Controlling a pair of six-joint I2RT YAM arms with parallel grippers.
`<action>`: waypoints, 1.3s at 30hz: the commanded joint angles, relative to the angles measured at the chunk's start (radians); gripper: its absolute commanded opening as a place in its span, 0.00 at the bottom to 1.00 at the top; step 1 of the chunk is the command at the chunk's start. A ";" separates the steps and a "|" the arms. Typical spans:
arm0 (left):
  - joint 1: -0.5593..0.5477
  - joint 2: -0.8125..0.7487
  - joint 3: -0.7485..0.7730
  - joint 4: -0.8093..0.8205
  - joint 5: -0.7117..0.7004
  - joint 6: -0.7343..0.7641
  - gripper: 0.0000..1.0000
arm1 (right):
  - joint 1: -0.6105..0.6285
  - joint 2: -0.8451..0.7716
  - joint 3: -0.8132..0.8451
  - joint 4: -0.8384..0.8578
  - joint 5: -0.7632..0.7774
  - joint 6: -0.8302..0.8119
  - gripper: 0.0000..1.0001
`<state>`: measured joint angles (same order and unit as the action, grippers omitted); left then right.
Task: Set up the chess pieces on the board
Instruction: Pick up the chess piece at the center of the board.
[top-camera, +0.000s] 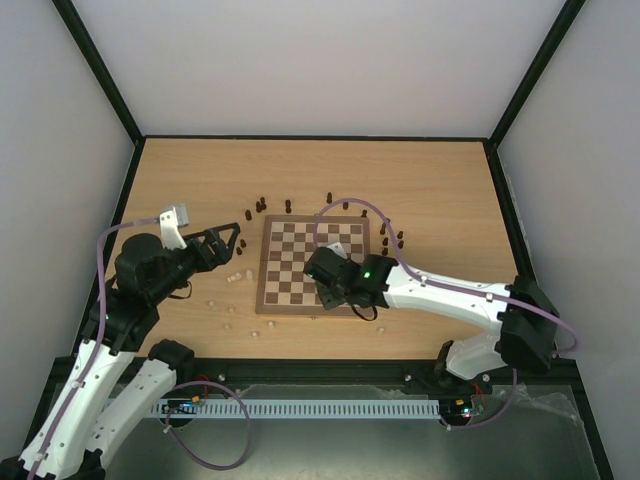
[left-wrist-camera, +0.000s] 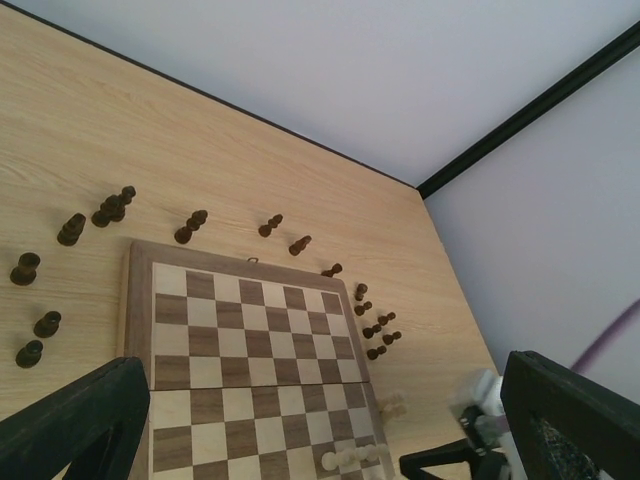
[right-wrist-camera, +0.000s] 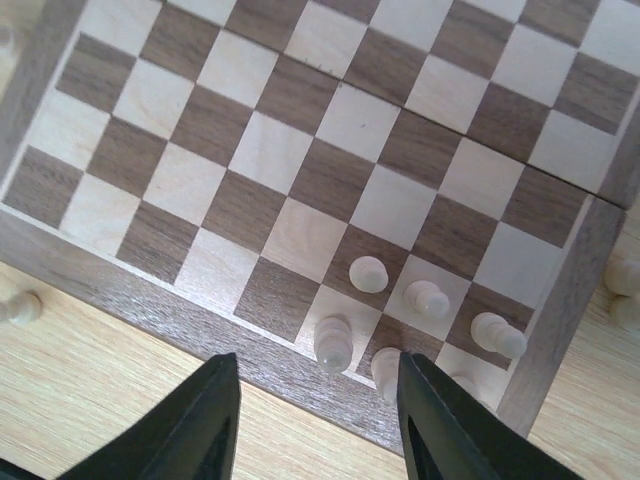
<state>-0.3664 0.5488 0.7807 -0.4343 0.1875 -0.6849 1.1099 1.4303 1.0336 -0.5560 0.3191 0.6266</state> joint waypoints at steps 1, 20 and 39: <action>-0.003 0.015 -0.024 0.034 0.022 -0.007 1.00 | -0.008 -0.060 0.015 -0.066 0.059 -0.008 0.49; -0.006 0.123 -0.126 0.113 0.102 0.036 0.99 | -0.031 -0.341 -0.135 -0.214 0.039 0.120 0.91; -0.019 0.220 -0.155 0.183 0.173 0.077 0.99 | -0.030 -0.408 -0.372 -0.208 -0.107 0.385 0.52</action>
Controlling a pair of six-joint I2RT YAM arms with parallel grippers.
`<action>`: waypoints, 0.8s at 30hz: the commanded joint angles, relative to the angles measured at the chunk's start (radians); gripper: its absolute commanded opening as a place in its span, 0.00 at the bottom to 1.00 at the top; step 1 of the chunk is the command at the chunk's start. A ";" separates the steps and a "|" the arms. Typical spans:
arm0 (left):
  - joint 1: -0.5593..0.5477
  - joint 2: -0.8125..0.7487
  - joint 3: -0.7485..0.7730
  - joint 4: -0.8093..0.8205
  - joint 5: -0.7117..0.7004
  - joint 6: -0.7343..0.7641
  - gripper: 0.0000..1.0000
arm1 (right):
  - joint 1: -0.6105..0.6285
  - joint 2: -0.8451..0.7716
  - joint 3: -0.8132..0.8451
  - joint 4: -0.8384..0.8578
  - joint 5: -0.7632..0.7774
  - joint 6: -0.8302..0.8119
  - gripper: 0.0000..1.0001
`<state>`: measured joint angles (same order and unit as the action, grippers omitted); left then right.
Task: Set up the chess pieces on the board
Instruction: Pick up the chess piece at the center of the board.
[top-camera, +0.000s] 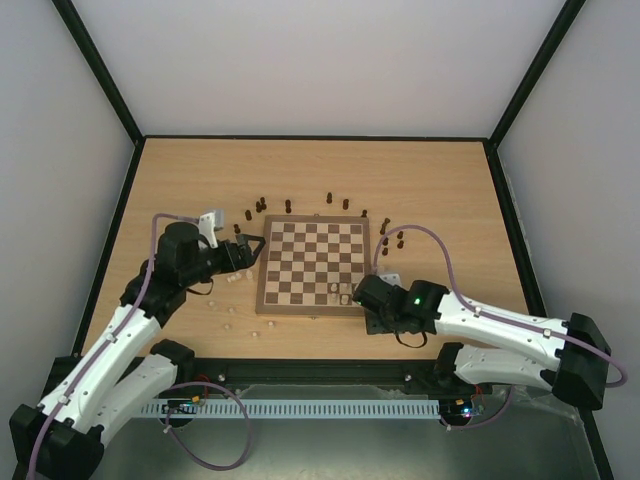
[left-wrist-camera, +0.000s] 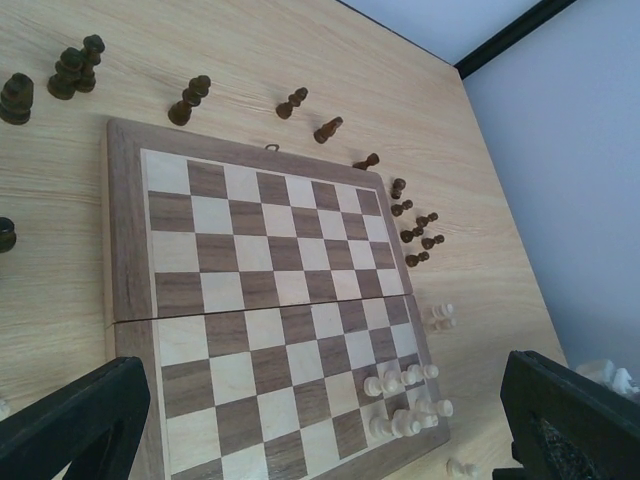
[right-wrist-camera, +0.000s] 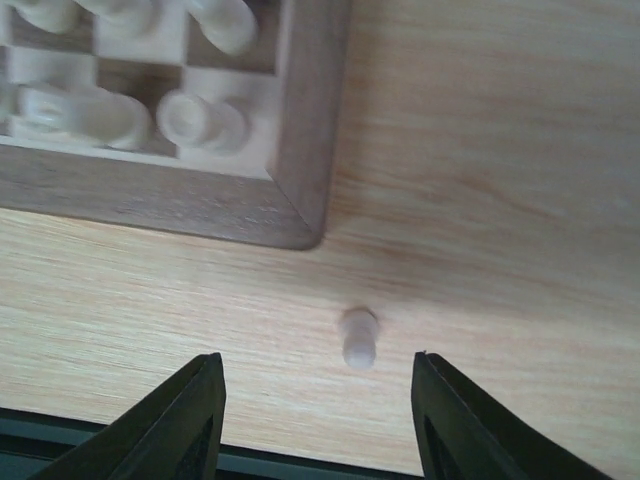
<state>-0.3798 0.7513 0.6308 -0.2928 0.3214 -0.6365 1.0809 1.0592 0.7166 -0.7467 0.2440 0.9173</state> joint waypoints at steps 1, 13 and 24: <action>-0.006 0.022 -0.004 0.041 0.041 0.035 1.00 | -0.001 -0.040 -0.067 -0.015 -0.032 0.106 0.51; -0.006 0.037 -0.015 0.068 0.059 0.038 1.00 | -0.001 0.070 -0.136 0.096 -0.055 0.108 0.40; -0.006 0.039 -0.014 0.069 0.048 0.035 1.00 | -0.004 0.123 -0.157 0.116 -0.038 0.091 0.34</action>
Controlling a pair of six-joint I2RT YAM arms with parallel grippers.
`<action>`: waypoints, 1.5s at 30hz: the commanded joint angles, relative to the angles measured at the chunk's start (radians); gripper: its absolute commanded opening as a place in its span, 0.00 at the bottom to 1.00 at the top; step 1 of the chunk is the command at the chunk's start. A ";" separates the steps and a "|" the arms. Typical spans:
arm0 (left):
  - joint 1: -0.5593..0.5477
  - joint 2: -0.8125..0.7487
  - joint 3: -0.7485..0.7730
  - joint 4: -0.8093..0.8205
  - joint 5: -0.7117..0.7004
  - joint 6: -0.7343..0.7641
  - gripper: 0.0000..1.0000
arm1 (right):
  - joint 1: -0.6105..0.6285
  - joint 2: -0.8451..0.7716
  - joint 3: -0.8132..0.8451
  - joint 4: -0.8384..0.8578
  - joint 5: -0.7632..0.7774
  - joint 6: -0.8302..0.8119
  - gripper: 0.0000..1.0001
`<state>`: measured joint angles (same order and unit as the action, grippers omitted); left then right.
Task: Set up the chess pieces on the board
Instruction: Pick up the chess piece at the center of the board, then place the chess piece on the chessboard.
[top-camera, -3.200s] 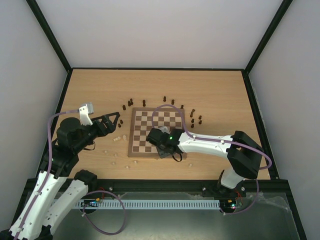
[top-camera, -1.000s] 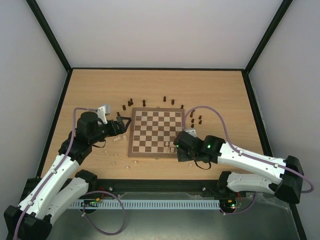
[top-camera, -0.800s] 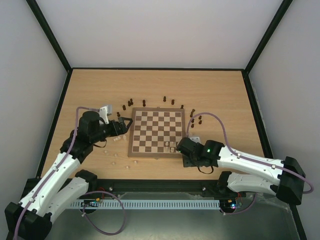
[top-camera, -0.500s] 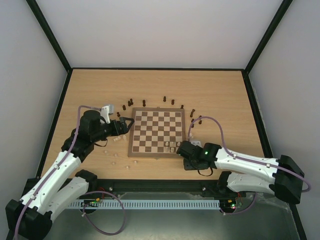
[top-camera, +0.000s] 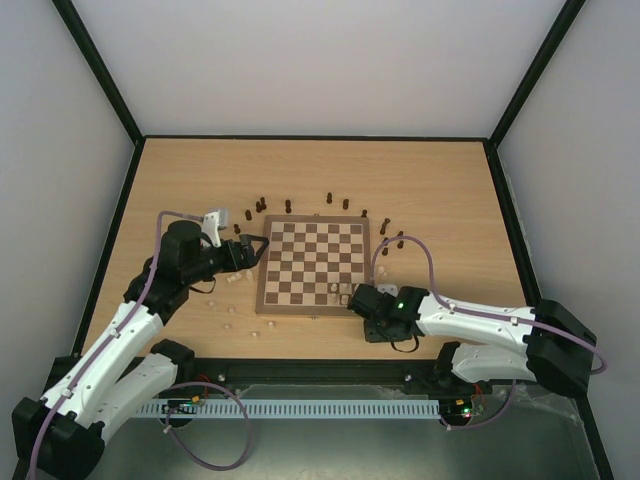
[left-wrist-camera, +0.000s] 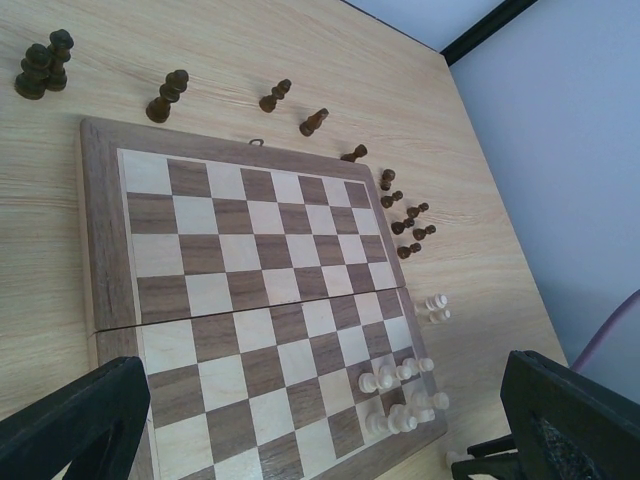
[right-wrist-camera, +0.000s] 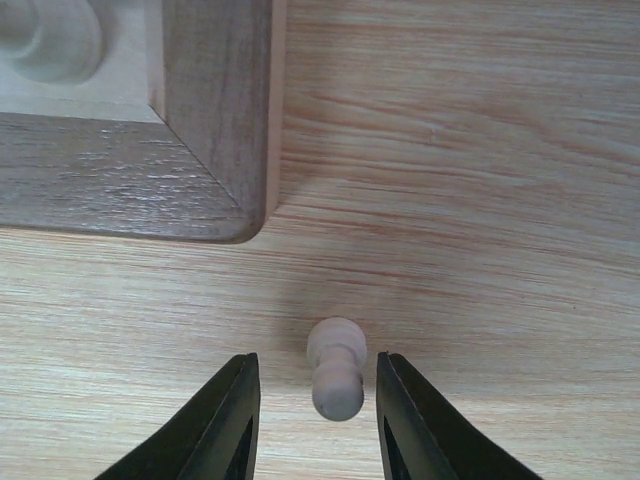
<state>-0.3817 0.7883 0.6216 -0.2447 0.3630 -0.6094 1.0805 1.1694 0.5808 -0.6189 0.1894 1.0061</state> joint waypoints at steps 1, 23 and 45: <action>-0.003 0.002 -0.005 0.020 0.006 0.008 1.00 | -0.005 0.012 -0.022 -0.011 0.016 0.002 0.32; -0.003 -0.006 -0.007 0.018 -0.001 0.004 1.00 | 0.010 0.003 0.078 -0.126 0.043 -0.025 0.11; -0.003 -0.021 0.007 -0.004 -0.038 -0.004 1.00 | 0.055 0.257 0.660 -0.273 0.176 -0.264 0.13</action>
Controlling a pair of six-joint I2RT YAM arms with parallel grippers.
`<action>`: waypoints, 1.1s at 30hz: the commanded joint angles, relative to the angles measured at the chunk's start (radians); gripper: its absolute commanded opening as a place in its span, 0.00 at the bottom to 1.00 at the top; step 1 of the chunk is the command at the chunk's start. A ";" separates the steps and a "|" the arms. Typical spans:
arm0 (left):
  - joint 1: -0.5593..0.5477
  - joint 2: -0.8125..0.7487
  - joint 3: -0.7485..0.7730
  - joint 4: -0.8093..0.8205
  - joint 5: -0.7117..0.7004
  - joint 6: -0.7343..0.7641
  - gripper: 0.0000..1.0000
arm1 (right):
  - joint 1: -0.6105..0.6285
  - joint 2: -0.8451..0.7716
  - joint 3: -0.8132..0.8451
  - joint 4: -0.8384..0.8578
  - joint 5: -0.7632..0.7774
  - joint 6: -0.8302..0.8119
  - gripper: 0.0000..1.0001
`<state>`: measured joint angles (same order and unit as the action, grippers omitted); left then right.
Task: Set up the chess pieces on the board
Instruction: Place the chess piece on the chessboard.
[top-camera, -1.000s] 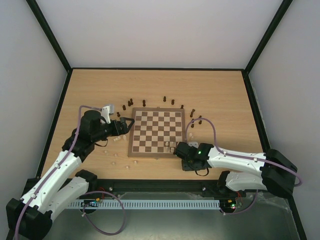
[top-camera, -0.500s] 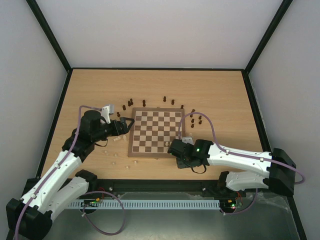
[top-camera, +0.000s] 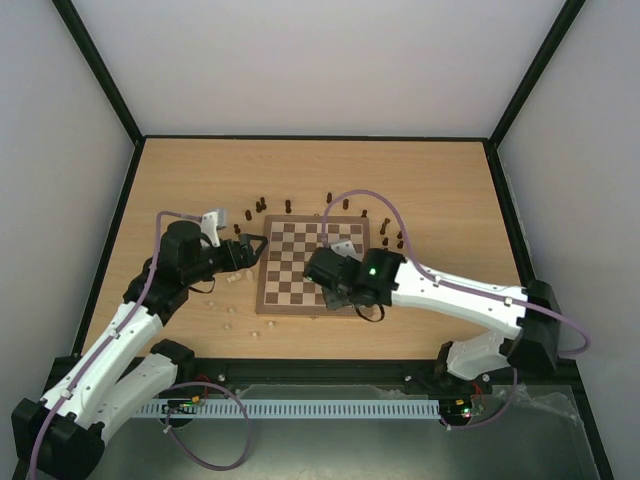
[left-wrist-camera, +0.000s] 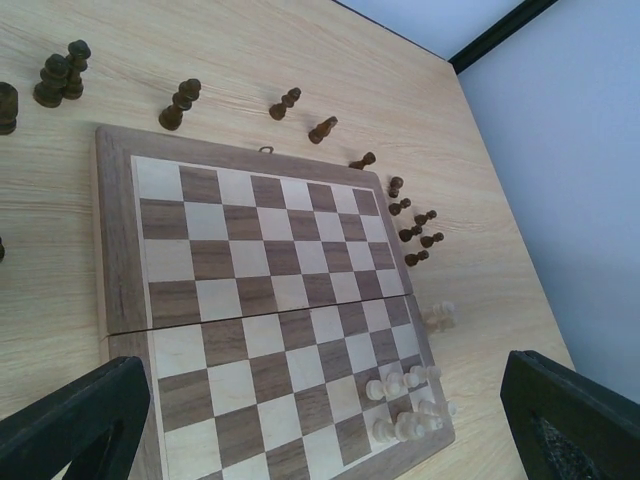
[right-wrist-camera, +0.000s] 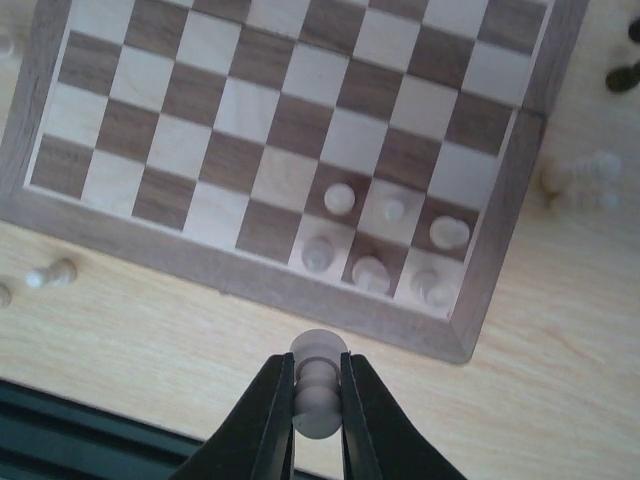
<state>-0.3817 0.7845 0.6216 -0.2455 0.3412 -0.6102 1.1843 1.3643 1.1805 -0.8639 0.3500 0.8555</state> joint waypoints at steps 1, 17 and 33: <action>-0.004 -0.019 0.006 -0.006 -0.018 -0.004 1.00 | -0.066 0.079 0.070 -0.010 -0.001 -0.140 0.13; -0.003 -0.029 0.002 -0.013 -0.041 -0.011 1.00 | -0.178 0.360 0.152 0.137 -0.150 -0.340 0.13; -0.005 -0.032 0.001 -0.023 -0.056 -0.005 0.99 | -0.179 0.472 0.143 0.158 -0.166 -0.352 0.13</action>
<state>-0.3817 0.7643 0.6216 -0.2604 0.2916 -0.6136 1.0080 1.8217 1.3155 -0.6773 0.1848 0.5129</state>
